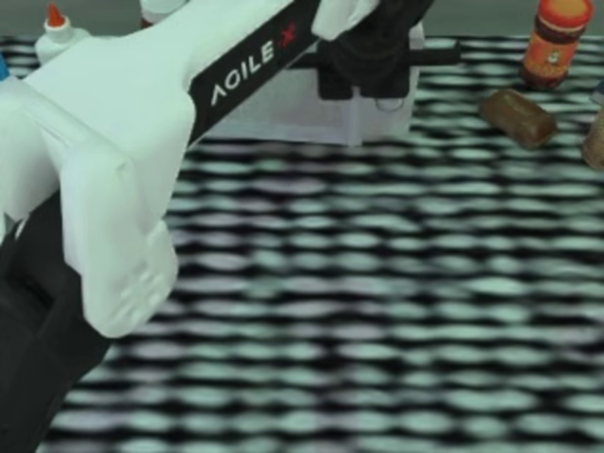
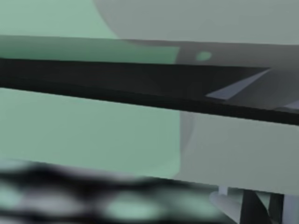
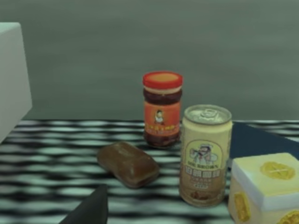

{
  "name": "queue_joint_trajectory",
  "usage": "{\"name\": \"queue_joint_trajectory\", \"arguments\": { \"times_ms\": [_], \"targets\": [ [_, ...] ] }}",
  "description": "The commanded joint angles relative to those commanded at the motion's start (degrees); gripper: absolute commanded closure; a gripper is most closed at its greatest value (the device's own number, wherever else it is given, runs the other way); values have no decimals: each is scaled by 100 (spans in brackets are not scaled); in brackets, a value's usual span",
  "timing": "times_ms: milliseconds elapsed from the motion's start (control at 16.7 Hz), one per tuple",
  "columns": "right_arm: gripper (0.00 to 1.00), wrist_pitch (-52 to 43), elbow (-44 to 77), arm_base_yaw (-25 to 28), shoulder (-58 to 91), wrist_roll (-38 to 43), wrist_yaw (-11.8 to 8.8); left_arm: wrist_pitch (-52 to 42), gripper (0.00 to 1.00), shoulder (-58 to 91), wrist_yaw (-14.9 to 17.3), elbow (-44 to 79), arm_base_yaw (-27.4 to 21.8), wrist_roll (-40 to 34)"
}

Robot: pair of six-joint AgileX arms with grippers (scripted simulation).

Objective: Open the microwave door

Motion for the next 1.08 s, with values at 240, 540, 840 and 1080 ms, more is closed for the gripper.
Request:
{"name": "queue_joint_trajectory", "arguments": {
  "times_ms": [240,540,840,1080],
  "targets": [
    [0,0,0,0,0,0,0,0,100,0,0,0,0,0],
    [0,0,0,0,0,0,0,10,100,29,19,1,-46,-14],
    [0,0,0,0,0,0,0,373,100,-373,78,-694,-2,211],
    [0,0,0,0,0,0,0,829,100,-839,187,-1548,5,481]
  ]
}}
